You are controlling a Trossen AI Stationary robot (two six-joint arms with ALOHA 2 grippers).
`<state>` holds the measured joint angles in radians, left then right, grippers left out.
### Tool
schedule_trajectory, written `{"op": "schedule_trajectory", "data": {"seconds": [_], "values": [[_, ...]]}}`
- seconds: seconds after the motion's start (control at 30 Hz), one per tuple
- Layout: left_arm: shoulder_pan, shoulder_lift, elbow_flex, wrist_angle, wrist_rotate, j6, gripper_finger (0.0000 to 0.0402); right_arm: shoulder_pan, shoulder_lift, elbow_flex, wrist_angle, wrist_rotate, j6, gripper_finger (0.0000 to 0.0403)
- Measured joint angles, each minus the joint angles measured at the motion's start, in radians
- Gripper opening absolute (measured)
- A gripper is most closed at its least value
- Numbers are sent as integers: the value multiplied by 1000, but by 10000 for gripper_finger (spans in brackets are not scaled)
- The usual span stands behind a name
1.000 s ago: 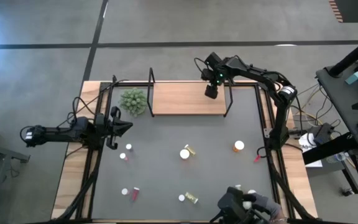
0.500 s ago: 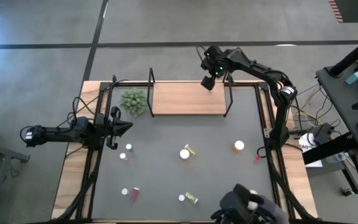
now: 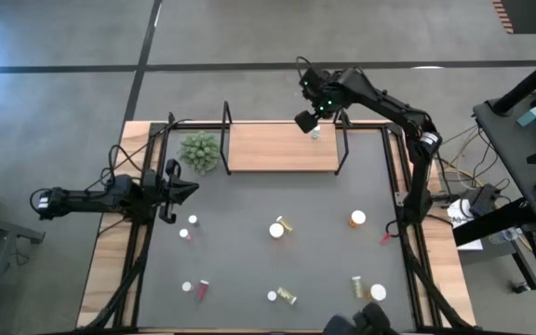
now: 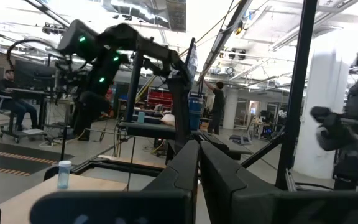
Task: Pick and place medicine bottles onto shelf by color
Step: Put the top left orange pill bottle on the shelf
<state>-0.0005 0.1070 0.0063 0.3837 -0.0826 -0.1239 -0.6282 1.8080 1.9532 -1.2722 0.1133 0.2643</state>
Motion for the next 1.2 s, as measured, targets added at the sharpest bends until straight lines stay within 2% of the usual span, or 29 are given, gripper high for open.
{"op": "schedule_trajectory", "data": {"seconds": [0.17,0.37,0.73,0.9,1.2], "values": [[0,0,0,0,0,0,0,104,-1,48,-98,24,136,288],[0,0,0,0,0,0,0,205,0,15,-147,20,285,271],[0,0,0,0,0,0,0,428,0,-88,-144,-11,407,238],[0,0,0,0,0,0,0,538,0,-145,-135,-28,511,228],[0,0,0,0,0,0,0,673,0,-279,8,-44,547,224]]}}
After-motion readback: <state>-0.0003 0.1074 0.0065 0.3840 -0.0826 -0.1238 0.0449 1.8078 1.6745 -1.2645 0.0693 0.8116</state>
